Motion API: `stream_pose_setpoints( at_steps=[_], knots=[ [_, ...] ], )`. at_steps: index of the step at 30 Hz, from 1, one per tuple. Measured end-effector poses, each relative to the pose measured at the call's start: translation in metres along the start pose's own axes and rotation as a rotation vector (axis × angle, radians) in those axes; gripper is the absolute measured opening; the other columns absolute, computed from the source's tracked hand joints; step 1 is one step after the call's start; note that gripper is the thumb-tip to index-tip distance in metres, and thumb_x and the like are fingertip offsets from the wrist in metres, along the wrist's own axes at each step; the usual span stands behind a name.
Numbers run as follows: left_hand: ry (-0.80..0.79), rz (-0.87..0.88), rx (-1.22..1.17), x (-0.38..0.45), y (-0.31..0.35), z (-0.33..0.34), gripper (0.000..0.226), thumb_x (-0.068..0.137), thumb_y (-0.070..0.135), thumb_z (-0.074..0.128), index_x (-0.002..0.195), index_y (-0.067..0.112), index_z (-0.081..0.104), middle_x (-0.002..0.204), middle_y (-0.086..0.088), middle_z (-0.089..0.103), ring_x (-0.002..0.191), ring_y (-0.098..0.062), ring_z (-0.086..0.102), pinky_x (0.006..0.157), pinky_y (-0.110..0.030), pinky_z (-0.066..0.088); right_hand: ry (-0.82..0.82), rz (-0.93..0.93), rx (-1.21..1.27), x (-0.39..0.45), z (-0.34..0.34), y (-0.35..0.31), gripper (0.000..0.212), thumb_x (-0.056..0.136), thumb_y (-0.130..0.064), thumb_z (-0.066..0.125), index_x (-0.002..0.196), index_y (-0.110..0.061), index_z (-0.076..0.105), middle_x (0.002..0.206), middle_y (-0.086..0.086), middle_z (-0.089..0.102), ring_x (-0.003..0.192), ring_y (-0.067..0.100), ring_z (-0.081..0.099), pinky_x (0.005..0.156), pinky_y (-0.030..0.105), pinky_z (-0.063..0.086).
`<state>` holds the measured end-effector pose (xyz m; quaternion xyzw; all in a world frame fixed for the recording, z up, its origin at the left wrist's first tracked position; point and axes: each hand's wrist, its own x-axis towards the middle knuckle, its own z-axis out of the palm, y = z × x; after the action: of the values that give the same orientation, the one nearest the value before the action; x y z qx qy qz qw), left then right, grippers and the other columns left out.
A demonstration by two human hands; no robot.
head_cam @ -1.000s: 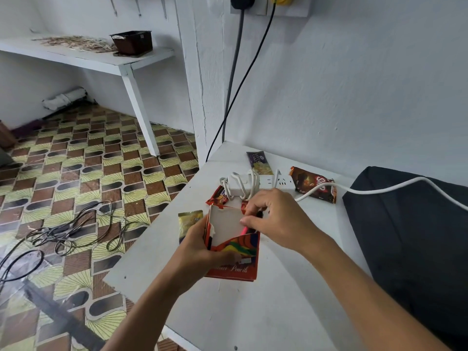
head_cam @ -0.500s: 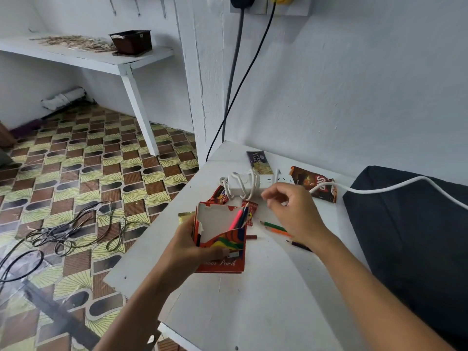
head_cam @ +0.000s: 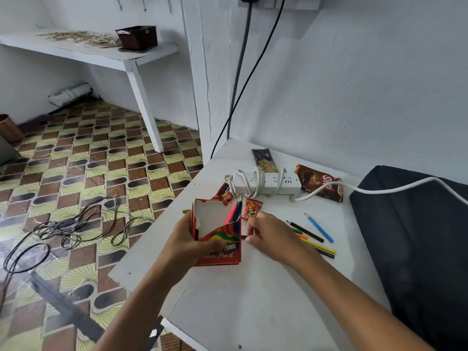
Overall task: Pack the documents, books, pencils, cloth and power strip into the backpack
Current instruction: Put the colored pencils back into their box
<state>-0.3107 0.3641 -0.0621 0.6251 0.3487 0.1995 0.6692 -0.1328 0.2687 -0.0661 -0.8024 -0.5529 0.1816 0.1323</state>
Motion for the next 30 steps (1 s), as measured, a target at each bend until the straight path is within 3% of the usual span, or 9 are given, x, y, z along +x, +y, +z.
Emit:
stream_pose_setpoints(
  at_steps=[2, 5, 7, 11, 15, 19, 23, 27, 30],
  knots=[
    [0.004, -0.007, 0.000, 0.000, 0.000, 0.000, 0.108, 0.025, 0.048, 0.094, 0.121, 0.019, 0.052, 0.102, -0.008, 0.070, 0.090, -0.027, 0.071, 0.075, -0.040, 0.060, -0.031, 0.034, -0.015, -0.001, -0.003, 0.002, 0.011, 0.093, -0.029, 0.059, 0.086, -0.021, 0.055, 0.093, -0.004, 0.052, 0.083, 0.011, 0.054, 0.070, 0.025, 0.043],
    [0.003, -0.007, -0.017, -0.001, 0.000, -0.002, 0.090, 0.036, 0.034, 0.089, 0.118, 0.021, 0.053, 0.095, -0.001, 0.073, 0.088, -0.024, 0.072, 0.068, -0.032, 0.060, -0.030, 0.098, -0.039, -0.005, -0.021, 0.010, 0.008, 0.093, -0.024, 0.058, 0.088, -0.018, 0.056, 0.088, 0.001, 0.061, 0.077, 0.013, 0.057, 0.064, 0.025, 0.044],
    [0.016, -0.016, -0.027, -0.001, 0.000, -0.003, 0.086, 0.038, 0.033, 0.086, 0.117, 0.022, 0.053, 0.094, -0.001, 0.073, 0.088, -0.023, 0.072, 0.068, -0.031, 0.059, 0.015, 0.105, 0.051, -0.007, -0.039, 0.016, 0.007, 0.092, -0.019, 0.060, 0.098, -0.018, 0.057, 0.088, 0.002, 0.063, 0.073, 0.012, 0.057, 0.061, 0.024, 0.044],
    [0.021, -0.025, -0.011, 0.000, -0.002, 0.002, 0.087, 0.039, 0.033, 0.087, 0.118, 0.024, 0.052, 0.104, -0.005, 0.069, 0.090, -0.022, 0.071, 0.072, -0.036, 0.060, 0.065, 0.049, 0.581, -0.011, -0.060, 0.014, 0.066, 0.090, -0.006, 0.061, 0.139, -0.039, 0.032, 0.076, 0.008, 0.063, 0.058, 0.017, 0.063, 0.053, 0.027, 0.051],
    [0.002, -0.032, 0.025, 0.001, -0.001, 0.012, 0.082, 0.053, 0.020, 0.086, 0.125, 0.024, 0.047, 0.107, -0.003, 0.065, 0.088, -0.017, 0.071, 0.068, -0.029, 0.059, 0.119, 0.001, 0.876, -0.009, -0.063, -0.002, 0.049, 0.087, 0.000, 0.063, 0.124, -0.027, 0.045, 0.072, 0.012, 0.066, 0.058, 0.029, 0.067, 0.054, 0.036, 0.056],
    [-0.003, -0.022, 0.078, 0.002, -0.001, 0.020, 0.078, 0.059, 0.015, 0.088, 0.123, 0.029, 0.045, 0.108, 0.000, 0.063, 0.093, -0.020, 0.069, 0.076, -0.035, 0.060, 0.223, 0.000, 1.006, -0.006, -0.055, -0.015, 0.032, 0.086, -0.003, 0.066, 0.106, -0.018, 0.045, 0.074, 0.018, 0.068, 0.055, 0.027, 0.065, 0.047, 0.028, 0.050],
    [0.000, -0.010, 0.102, 0.001, 0.000, 0.024, 0.070, 0.066, 0.008, 0.085, 0.119, 0.032, 0.046, 0.106, 0.001, 0.062, 0.094, -0.019, 0.068, 0.079, -0.036, 0.059, 0.365, -0.018, 0.905, -0.003, -0.046, -0.023, 0.023, 0.086, -0.010, 0.068, 0.099, -0.014, 0.049, 0.070, 0.004, 0.069, 0.049, 0.008, 0.061, 0.048, 0.017, 0.047],
    [0.002, 0.014, 0.074, -0.001, 0.001, 0.025, 0.074, 0.061, 0.017, 0.088, 0.122, 0.027, 0.049, 0.106, 0.000, 0.065, 0.092, -0.018, 0.070, 0.078, -0.036, 0.060, 0.542, -0.093, 0.603, 0.002, -0.037, -0.021, 0.026, 0.077, -0.022, 0.078, 0.094, -0.016, 0.059, 0.079, -0.007, 0.062, 0.069, 0.004, 0.057, 0.061, 0.012, 0.047],
    [-0.005, 0.025, 0.032, -0.003, 0.003, 0.023, 0.078, 0.054, 0.022, 0.087, 0.122, 0.024, 0.051, 0.107, -0.003, 0.067, 0.093, -0.019, 0.070, 0.075, -0.036, 0.060, 0.541, -0.145, 0.350, 0.005, -0.032, -0.014, 0.027, 0.076, -0.033, 0.077, 0.097, -0.016, 0.071, 0.111, 0.000, 0.061, 0.101, 0.011, 0.052, 0.077, 0.012, 0.042]
  ],
)
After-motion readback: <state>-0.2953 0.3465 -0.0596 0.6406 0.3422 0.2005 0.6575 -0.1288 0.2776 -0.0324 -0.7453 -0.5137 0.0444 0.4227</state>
